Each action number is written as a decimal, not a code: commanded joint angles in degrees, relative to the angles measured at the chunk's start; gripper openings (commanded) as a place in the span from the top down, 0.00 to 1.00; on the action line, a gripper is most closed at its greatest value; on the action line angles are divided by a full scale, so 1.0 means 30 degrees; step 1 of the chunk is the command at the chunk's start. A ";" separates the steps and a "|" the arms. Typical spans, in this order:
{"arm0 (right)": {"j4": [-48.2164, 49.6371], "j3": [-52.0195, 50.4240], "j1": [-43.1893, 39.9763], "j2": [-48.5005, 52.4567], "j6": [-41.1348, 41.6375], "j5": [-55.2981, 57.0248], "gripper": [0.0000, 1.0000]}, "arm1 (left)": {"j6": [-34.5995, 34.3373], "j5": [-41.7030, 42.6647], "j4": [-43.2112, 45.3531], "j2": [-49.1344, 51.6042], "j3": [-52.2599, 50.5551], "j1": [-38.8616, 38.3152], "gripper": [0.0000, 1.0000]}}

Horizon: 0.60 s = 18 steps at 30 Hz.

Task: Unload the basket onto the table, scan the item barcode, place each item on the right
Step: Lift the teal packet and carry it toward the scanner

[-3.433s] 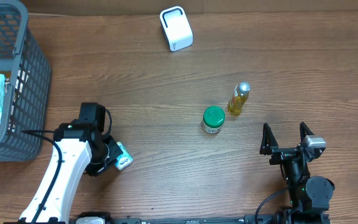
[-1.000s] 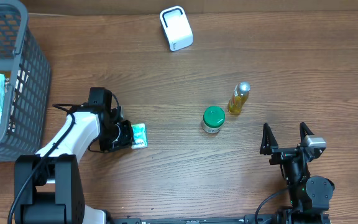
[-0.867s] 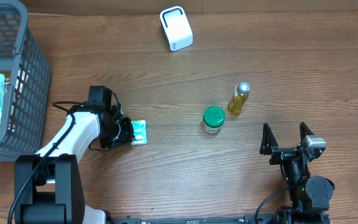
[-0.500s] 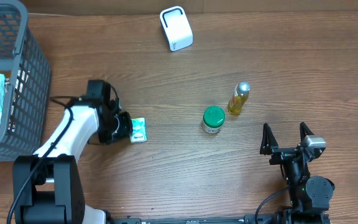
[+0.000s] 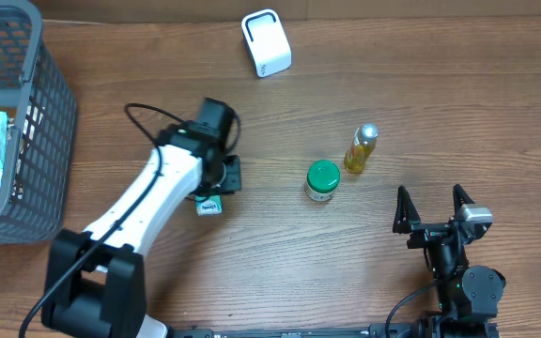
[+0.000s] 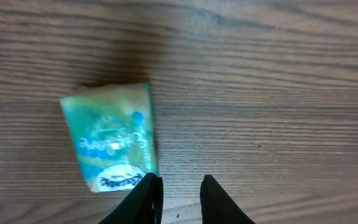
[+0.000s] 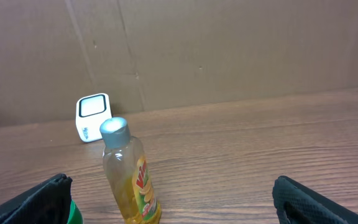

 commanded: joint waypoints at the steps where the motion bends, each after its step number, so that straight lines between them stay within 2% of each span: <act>1: 0.0066 -0.0197 0.0102 -0.0138 0.0066 0.0182 0.00 | -0.2084 -0.3045 -0.0036 0.0874 0.0124 -0.0845 0.75; 5: 0.0066 -0.0197 0.0102 -0.0138 0.0066 0.0182 0.00 | -0.2557 -0.4218 0.0131 0.1887 0.0124 -0.1042 0.74; 11: 0.0066 -0.0197 0.0102 -0.0138 0.0066 0.0182 0.00 | -0.2543 -0.4481 0.0466 0.3468 0.0124 -0.0896 0.74; 18: 0.0066 -0.0197 0.0102 -0.0138 0.0066 0.0182 0.00 | -0.2543 -0.4481 0.0474 0.3708 0.0124 -0.0896 0.74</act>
